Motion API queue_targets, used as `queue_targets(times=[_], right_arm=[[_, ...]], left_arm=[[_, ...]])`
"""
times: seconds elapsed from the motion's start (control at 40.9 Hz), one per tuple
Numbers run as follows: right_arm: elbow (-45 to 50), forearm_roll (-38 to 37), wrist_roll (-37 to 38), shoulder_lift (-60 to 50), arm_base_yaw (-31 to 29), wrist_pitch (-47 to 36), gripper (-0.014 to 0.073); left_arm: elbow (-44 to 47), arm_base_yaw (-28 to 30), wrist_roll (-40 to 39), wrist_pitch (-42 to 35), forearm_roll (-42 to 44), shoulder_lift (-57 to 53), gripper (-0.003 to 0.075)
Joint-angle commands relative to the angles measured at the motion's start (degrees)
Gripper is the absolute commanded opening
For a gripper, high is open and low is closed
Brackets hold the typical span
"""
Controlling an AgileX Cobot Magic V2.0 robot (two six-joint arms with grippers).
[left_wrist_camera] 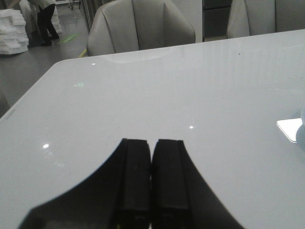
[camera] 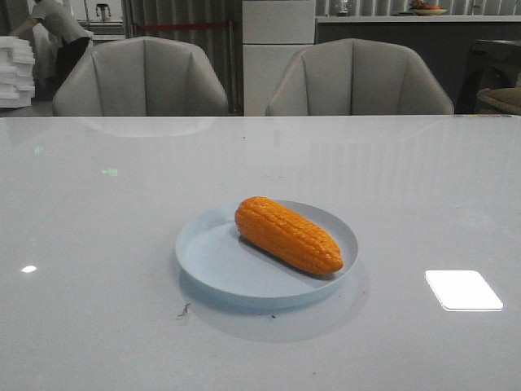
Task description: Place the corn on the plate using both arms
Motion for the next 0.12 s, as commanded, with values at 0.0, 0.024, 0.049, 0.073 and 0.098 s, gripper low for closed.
queue_targets(times=[0.0, 0.024, 0.049, 0.073, 0.098], right_arm=[[-1.26, 0.51, -0.25, -1.28, 0.08, -4.42, 0.0055], [-1.26, 0.51, -0.25, -1.28, 0.08, -4.42, 0.0055], [-1.26, 0.51, -0.25, -1.28, 0.08, -4.42, 0.0055], [-1.26, 0.51, -0.25, -1.28, 0.08, -4.42, 0.0055], [-1.26, 0.51, -0.25, -1.28, 0.08, -4.42, 0.0055]], left_arm=[[2.1, 0.25, -0.64, -4.61, -0.53, -0.97, 0.0094], [2.1, 0.25, -0.64, -4.61, -0.53, -0.97, 0.0094], [2.1, 0.25, -0.64, -4.61, -0.53, -0.97, 0.0094], [2.1, 0.25, -0.64, -4.61, -0.53, -0.97, 0.0094], [2.1, 0.25, -0.64, -4.61, -0.53, -0.97, 0.0094]])
